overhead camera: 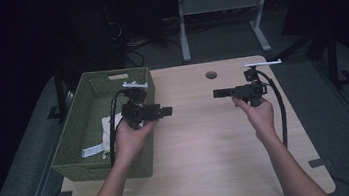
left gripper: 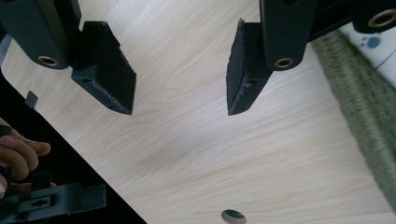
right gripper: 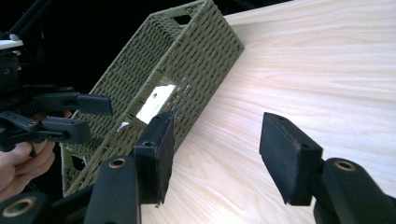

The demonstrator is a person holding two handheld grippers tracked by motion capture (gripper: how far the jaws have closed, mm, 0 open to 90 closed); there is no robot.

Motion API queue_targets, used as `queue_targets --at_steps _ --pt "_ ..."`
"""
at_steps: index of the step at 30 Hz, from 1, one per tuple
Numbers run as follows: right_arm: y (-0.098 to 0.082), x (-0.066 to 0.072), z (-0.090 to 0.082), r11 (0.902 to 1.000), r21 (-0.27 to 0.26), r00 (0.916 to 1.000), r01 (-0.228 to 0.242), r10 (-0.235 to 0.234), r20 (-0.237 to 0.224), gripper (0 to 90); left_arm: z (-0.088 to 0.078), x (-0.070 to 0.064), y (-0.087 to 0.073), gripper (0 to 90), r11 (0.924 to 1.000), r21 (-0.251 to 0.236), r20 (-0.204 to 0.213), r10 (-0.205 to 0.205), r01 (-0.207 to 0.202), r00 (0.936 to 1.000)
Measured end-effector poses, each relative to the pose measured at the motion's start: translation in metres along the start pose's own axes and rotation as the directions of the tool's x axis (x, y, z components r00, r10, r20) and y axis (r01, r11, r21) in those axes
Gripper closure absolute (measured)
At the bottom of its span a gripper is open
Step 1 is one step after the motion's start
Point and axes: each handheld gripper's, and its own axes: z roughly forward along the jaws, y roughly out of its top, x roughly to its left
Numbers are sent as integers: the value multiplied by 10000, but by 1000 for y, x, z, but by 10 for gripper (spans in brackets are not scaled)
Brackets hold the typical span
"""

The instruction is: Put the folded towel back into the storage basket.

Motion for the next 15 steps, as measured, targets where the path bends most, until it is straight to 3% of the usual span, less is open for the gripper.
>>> queue_targets --at_steps 15 --pt "-17 -21 -21 9996 -17 9993 -298 298 226 414 27 -21 2 403 9994 269 187 223 -228 9996"
